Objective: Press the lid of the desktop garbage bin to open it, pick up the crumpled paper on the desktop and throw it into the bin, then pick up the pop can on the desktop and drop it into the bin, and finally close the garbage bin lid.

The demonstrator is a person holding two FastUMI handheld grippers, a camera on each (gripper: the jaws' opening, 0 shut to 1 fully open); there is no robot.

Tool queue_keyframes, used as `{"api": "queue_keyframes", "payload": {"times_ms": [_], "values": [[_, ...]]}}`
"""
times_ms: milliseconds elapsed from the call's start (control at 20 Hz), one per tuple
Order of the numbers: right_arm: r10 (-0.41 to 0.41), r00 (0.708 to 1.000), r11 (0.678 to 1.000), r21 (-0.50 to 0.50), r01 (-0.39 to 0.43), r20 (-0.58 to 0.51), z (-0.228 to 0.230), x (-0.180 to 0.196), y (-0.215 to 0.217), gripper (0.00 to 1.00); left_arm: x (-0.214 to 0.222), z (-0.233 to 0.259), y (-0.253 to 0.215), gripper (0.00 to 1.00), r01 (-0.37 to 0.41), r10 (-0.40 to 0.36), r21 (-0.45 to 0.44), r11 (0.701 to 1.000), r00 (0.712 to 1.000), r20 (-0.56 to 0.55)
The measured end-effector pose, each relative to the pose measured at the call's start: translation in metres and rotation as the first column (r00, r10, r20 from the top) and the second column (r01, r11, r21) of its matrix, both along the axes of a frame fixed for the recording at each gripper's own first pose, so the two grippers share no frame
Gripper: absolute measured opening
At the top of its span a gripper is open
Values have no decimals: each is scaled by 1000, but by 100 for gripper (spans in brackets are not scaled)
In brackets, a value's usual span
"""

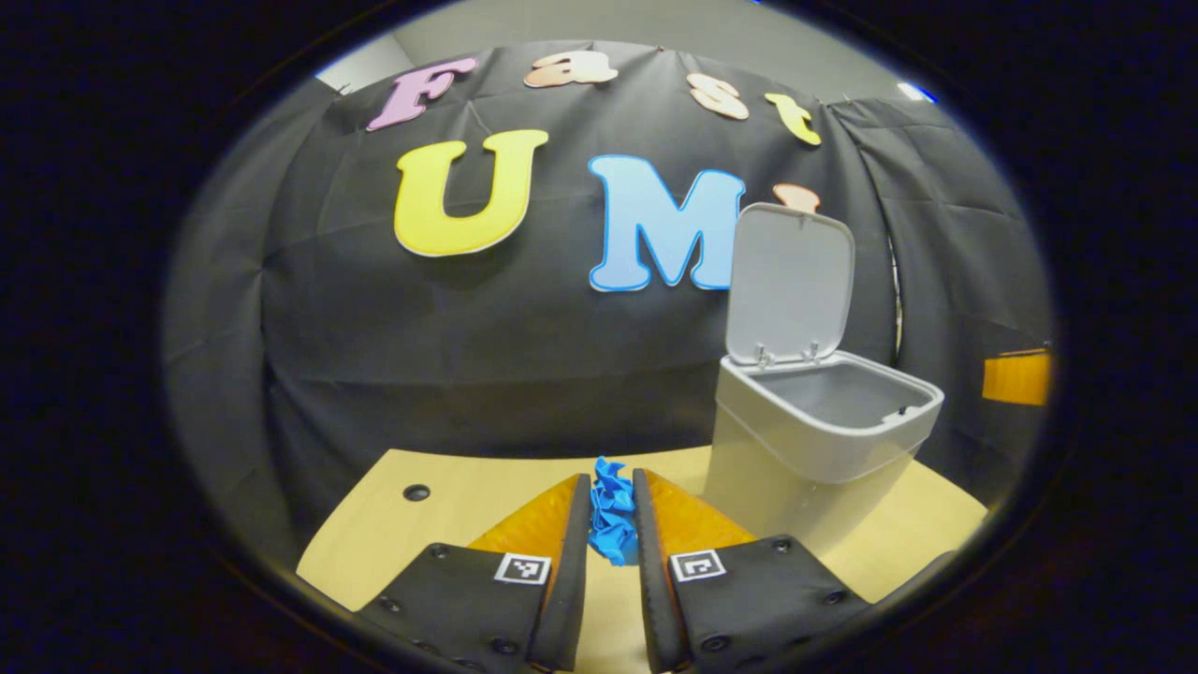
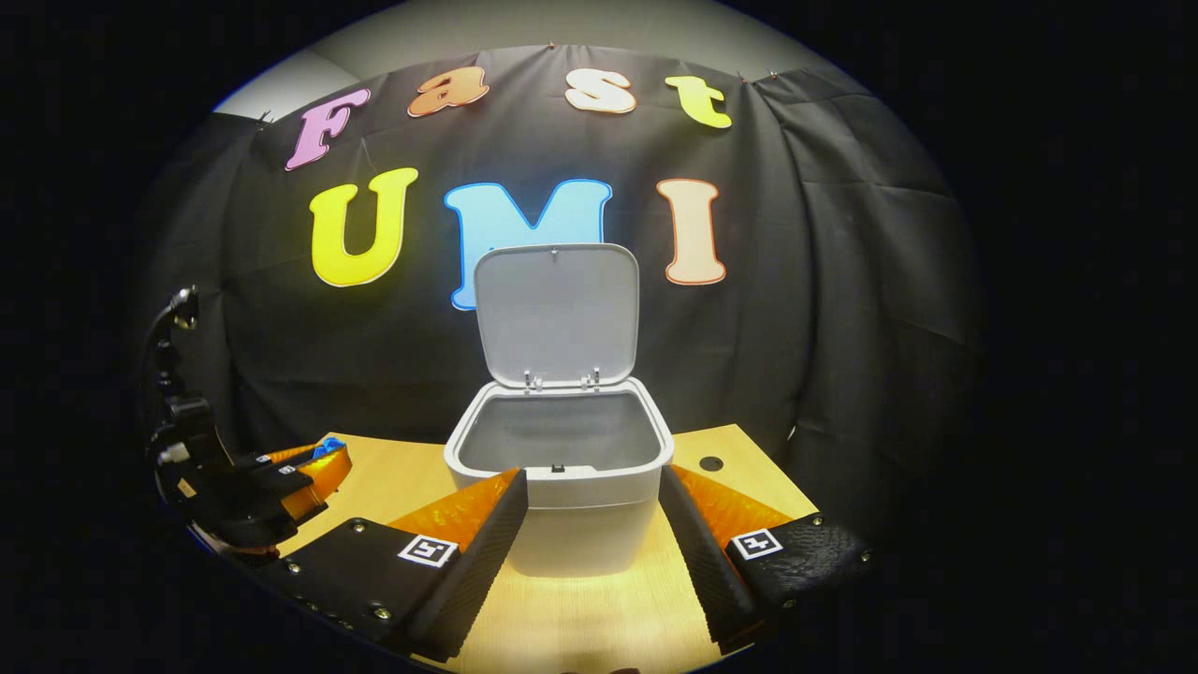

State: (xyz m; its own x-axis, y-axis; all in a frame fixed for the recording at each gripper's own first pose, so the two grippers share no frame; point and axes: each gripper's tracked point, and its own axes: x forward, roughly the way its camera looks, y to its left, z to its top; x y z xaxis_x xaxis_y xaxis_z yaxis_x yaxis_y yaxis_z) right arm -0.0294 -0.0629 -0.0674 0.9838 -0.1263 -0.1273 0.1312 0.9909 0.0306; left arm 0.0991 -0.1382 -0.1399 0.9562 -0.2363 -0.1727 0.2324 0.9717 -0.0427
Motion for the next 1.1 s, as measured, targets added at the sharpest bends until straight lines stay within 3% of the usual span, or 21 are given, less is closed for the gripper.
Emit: {"api": "queue_keyframes", "payload": {"times_ms": [250,400,450,600,650,1000,1100], "values": [[-52,999,999,5,52,-1,-4,-16,-25,91,10,33,-55,33,84,-84,-10,996,995,53],[-84,996,996,16,84,-10,-9,-25,-39,91,12,49,-88,39,133,-131,-15,991,988,80],[-95,995,995,20,95,-12,-11,-28,-44,91,12,52,-98,33,149,-148,-16,989,985,85],[-123,992,992,28,124,-19,-14,-36,-55,91,13,60,-126,33,195,-193,-12,981,976,100],[-132,991,991,31,133,-22,-16,-39,-58,91,13,60,-135,41,209,-207,-9,978,973,102],[-188,981,980,51,190,-38,-24,-55,-83,91,19,55,-169,45,242,-239,-15,970,967,93],[-198,979,978,55,201,-45,-27,-57,-86,91,22,50,-172,67,235,-232,-21,972,969,84]]}}
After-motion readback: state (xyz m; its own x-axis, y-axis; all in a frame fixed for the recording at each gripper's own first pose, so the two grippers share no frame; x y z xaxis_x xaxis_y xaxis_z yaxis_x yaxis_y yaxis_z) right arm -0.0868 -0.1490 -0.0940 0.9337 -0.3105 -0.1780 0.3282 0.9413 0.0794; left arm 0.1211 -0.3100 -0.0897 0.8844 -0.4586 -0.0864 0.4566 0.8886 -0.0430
